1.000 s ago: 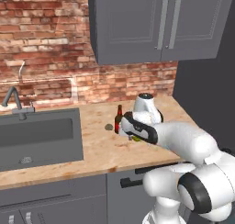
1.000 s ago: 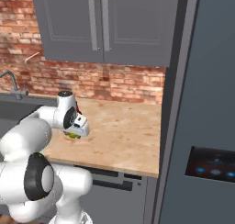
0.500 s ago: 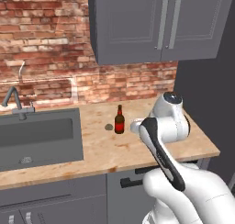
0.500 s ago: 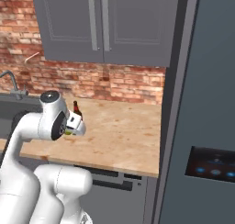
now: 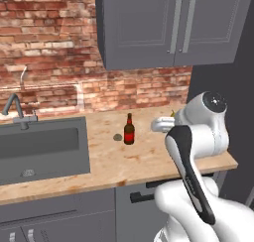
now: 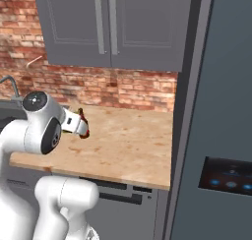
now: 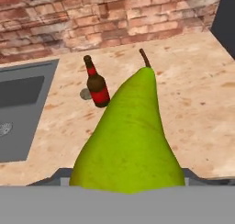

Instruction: Place the beer on the top shelf of the fridge to keep it out of children's reach, and place the pear and garlic on lower shelves for easy access.

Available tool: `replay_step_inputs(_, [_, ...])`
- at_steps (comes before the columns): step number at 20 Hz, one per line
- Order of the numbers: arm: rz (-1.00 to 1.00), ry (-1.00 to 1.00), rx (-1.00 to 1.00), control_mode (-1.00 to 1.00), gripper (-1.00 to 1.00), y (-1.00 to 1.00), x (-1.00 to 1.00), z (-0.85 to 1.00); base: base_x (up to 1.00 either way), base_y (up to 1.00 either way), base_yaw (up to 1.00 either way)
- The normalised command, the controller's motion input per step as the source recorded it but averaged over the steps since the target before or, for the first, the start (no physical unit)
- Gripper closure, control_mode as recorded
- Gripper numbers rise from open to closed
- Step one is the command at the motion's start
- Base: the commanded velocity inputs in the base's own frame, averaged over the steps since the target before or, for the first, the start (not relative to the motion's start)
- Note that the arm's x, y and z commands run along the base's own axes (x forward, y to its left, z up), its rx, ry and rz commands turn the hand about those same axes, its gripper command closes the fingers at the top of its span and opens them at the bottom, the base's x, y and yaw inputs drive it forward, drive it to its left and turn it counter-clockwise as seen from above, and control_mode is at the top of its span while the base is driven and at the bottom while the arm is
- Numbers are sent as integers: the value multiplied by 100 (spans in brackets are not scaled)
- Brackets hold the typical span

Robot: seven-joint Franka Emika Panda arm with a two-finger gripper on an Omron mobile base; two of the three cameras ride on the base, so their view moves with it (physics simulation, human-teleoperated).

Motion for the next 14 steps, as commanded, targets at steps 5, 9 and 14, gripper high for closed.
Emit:
replay_step_inputs(5, [0, -18, -1, -100, 100, 0, -46, 100, 0, 0, 0])
replay_step_inputs(9, [0, -15, -3, -100, 100, 0, -64, 93, 0, 0, 0])
replay_step_inputs(14, [0, -11, -4, -100, 100, -11, -94, 52, 0, 0, 0])
